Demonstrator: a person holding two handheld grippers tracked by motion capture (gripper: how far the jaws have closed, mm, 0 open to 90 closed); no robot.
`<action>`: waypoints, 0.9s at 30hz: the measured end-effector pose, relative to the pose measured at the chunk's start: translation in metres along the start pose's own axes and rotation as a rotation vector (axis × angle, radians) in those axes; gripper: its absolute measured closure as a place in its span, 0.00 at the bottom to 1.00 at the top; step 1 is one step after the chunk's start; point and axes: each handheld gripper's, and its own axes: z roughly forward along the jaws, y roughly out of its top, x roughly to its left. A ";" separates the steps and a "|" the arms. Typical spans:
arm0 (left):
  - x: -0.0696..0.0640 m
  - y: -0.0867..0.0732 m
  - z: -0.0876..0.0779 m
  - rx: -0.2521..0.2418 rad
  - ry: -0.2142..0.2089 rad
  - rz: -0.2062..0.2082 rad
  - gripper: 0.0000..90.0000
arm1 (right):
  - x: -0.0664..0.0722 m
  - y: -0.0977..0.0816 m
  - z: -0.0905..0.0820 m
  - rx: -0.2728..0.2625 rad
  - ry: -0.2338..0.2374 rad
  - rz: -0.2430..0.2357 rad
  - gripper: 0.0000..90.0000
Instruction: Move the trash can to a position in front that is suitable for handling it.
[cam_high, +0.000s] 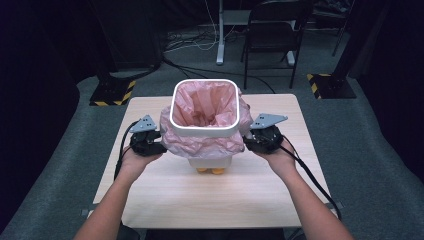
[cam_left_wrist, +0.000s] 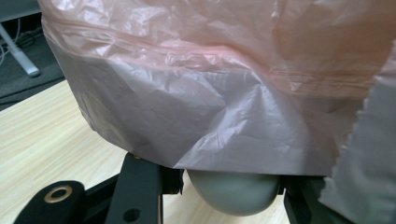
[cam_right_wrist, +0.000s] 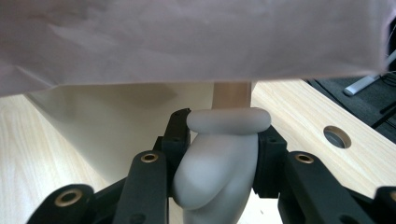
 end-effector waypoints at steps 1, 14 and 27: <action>-0.002 0.000 0.000 0.000 -0.001 0.006 0.67 | 0.001 -0.001 -0.002 0.001 -0.001 0.000 0.71; -0.024 0.001 -0.007 -0.007 -0.025 0.042 0.67 | 0.014 -0.010 -0.026 -0.003 -0.013 -0.021 0.71; -0.046 -0.001 -0.011 0.000 -0.058 0.059 0.67 | 0.024 -0.024 -0.049 -0.022 -0.010 -0.010 0.71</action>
